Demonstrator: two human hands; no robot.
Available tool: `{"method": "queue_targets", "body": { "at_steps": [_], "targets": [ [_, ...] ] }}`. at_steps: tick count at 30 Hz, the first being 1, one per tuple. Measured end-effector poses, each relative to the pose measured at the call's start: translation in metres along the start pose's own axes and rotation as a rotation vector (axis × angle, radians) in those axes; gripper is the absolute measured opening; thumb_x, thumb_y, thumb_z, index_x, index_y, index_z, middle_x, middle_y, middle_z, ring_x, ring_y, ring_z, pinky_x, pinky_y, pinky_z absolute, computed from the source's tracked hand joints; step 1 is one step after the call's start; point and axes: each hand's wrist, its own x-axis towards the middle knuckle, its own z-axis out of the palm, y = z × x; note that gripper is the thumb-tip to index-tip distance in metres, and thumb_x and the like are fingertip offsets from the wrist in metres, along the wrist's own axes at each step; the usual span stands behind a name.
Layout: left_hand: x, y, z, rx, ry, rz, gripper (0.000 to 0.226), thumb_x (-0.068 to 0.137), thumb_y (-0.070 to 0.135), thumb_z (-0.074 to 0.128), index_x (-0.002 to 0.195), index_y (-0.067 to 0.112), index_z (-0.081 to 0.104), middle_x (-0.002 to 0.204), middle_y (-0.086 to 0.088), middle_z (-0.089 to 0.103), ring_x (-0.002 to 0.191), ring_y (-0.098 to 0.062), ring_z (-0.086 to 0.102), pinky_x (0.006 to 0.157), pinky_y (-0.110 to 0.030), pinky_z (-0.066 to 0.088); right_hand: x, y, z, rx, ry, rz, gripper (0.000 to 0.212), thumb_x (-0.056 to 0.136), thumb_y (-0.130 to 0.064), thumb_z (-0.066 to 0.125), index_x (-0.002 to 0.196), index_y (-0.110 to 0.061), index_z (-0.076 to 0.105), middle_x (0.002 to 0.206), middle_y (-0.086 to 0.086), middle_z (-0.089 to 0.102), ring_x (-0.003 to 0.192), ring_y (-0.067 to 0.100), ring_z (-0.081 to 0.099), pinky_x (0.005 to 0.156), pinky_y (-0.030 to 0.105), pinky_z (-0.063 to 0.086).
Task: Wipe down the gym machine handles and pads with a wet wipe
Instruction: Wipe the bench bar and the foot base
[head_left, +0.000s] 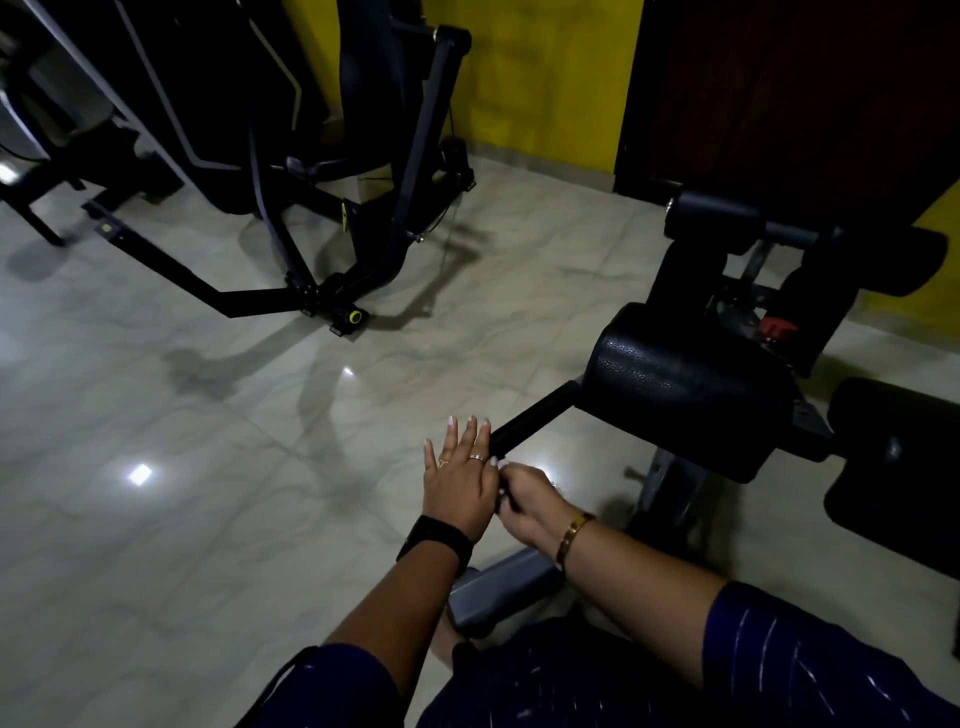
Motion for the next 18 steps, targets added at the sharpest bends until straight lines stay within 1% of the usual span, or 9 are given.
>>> {"method": "queue_targets", "body": {
  "at_steps": [2,3,5,7,9,11,13,15,18],
  "targets": [
    [0.000,-0.001,0.002,0.007,0.014,0.007,0.090,0.075,0.047,-0.012,0.156,0.019,0.016,0.163,-0.001,0.014,0.151,-0.021,-0.003,0.119,-0.046,-0.008,0.008,-0.017,-0.005,0.030,0.073,-0.002,0.023,0.094,0.011,0.035,0.085,0.002,0.055,0.087,0.020,0.058,0.074,0.027,0.059,0.046,0.025,0.054],
    [0.000,-0.002,0.002,0.002,0.022,0.011,0.089,0.076,0.047,-0.011,0.156,0.019,0.017,0.163,-0.001,0.015,0.151,-0.021,-0.002,0.119,-0.046,-0.008,0.010,-0.026,-0.006,0.035,0.096,-0.011,0.023,0.094,0.012,0.033,0.085,0.005,0.052,0.086,0.021,0.057,0.075,0.031,0.059,0.050,0.029,0.056],
    [0.001,-0.001,0.002,-0.003,0.029,0.021,0.088,0.077,0.047,-0.009,0.155,0.019,0.018,0.162,0.000,0.016,0.151,-0.021,-0.002,0.119,-0.046,-0.008,0.014,-0.043,-0.011,0.033,0.134,-0.034,0.021,0.093,0.014,0.030,0.087,0.010,0.050,0.083,0.024,0.055,0.079,0.036,0.058,0.072,0.040,0.058],
    [0.000,-0.002,0.001,0.002,0.026,0.033,0.086,0.078,0.046,-0.007,0.155,0.019,0.019,0.162,-0.001,0.017,0.151,-0.022,-0.001,0.118,-0.045,-0.010,0.017,-0.057,-0.014,0.027,0.180,-0.074,0.021,0.093,0.016,0.030,0.083,0.011,0.048,0.081,0.025,0.053,0.077,0.036,0.057,0.093,0.049,0.050],
    [-0.002,-0.004,0.001,0.016,0.025,0.055,0.082,0.080,0.044,-0.002,0.155,0.018,0.020,0.162,-0.001,0.018,0.151,-0.022,0.001,0.116,-0.042,-0.014,0.021,-0.072,-0.019,0.067,0.222,-0.119,0.024,0.093,0.017,0.031,0.077,0.007,0.046,0.089,0.026,0.052,0.084,0.037,0.056,0.096,0.051,0.046],
    [-0.003,-0.006,0.000,0.065,0.024,0.076,0.076,0.084,0.041,0.008,0.154,0.016,0.026,0.160,-0.004,0.026,0.151,-0.025,0.010,0.115,-0.044,-0.009,0.023,-0.085,-0.023,0.109,0.258,-0.167,0.025,0.093,0.018,0.033,0.078,0.003,0.047,0.104,0.023,0.050,0.089,0.034,0.056,0.094,0.049,0.047],
    [-0.003,-0.008,0.002,0.132,0.037,0.102,0.066,0.087,0.034,0.027,0.147,0.012,0.041,0.151,-0.008,0.043,0.145,-0.030,0.030,0.113,-0.050,0.009,0.025,-0.088,-0.020,0.121,0.291,-0.221,0.022,0.093,0.017,0.037,0.090,0.003,0.053,0.108,0.016,0.049,0.088,0.027,0.056,0.100,0.044,0.045],
    [-0.001,-0.008,0.006,0.190,0.091,0.115,0.060,0.086,0.027,0.049,0.144,0.011,0.046,0.146,-0.010,0.049,0.140,-0.032,0.038,0.110,-0.053,0.019,0.020,-0.081,-0.010,0.099,0.322,-0.239,0.023,0.095,0.011,0.042,0.112,0.002,0.056,0.108,0.013,0.052,0.094,0.026,0.062,0.099,0.037,0.047],
    [-0.001,-0.006,0.006,0.173,0.077,0.103,0.066,0.091,0.021,0.055,0.152,0.012,0.030,0.157,-0.009,0.031,0.148,-0.031,0.019,0.117,-0.049,0.008,0.004,-0.053,0.006,-0.209,0.306,-0.298,0.039,0.093,0.008,0.050,0.132,0.005,0.049,0.123,0.010,0.059,0.118,0.027,0.057,0.100,0.029,0.042]
  ]
}}
